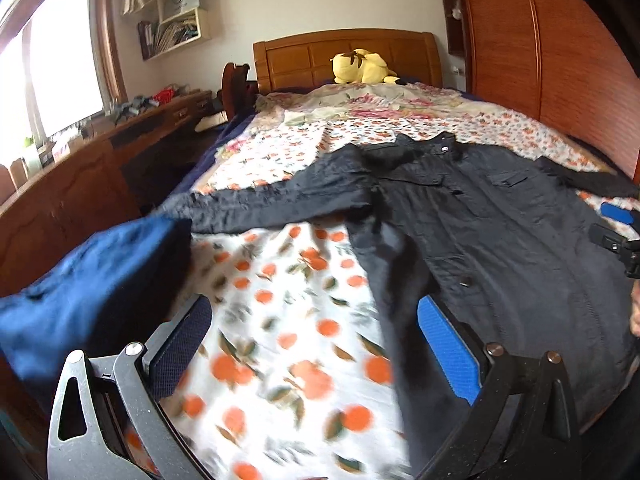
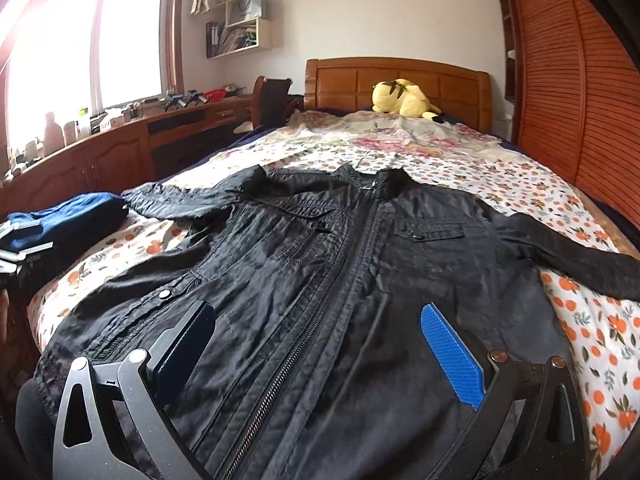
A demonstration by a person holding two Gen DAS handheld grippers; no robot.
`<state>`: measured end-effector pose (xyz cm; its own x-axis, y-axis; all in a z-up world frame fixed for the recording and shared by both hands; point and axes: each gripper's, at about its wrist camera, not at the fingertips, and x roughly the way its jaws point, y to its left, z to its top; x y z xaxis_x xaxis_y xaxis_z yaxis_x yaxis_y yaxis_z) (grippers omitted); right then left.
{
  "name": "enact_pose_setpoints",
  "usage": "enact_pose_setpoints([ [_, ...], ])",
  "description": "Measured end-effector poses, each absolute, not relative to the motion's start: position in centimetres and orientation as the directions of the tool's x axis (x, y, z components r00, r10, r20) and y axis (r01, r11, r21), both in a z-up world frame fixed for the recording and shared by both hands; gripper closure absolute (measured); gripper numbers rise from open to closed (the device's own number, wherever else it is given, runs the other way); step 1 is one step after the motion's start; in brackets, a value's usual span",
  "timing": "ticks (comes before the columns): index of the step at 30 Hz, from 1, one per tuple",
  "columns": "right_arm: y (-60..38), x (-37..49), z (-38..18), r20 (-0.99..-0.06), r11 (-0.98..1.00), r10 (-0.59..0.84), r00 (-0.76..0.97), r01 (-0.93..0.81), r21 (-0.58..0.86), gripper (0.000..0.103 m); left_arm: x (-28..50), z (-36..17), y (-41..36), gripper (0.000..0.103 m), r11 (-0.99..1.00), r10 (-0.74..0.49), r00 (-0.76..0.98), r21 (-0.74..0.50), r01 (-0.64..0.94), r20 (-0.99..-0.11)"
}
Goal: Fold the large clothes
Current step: 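Grasp the sleeve nearest the left tool and fold it across the jacket body, then lay the held sleeve flat on the jacket front and open the left tool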
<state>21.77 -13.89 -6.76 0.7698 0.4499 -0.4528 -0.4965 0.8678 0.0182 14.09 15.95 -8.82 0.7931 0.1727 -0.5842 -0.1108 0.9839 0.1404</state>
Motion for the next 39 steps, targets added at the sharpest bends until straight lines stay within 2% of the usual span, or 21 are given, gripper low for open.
enact_pose_setpoints([
  [10,-13.1,23.2,-8.7,-0.511,0.875,0.413,0.754,-0.483,-0.005,0.000,21.6,-9.3,19.4,0.000,0.987,0.152,0.726,0.138,-0.079,-0.670],
  [15,-13.1,23.7,-9.3,-0.536,0.889,0.384,0.752,-0.458,-0.006,0.000,27.0,-10.6,22.0,0.000,0.997,0.076,0.674,0.044,-0.065,-0.735],
  [22,-12.2,24.4,-9.8,-0.557,0.900,0.355,0.750,-0.435,-0.012,0.000,32.2,-12.1,26.2,0.000,0.989,-0.029,0.655,-0.117,-0.092,-0.755],
  [32,-11.0,24.7,-10.3,-0.573,0.899,0.322,0.753,-0.433,-0.063,0.000,35.9,-17.2,30.2,0.023,0.949,-0.088,0.603,-0.251,-0.192,-0.793],
  [39,-11.0,24.9,-10.5,-0.578,0.899,0.318,0.751,-0.433,-0.068,0.000,37.0,-18.5,32.8,0.025,0.902,-0.132,0.624,-0.354,-0.247,-0.770],
])
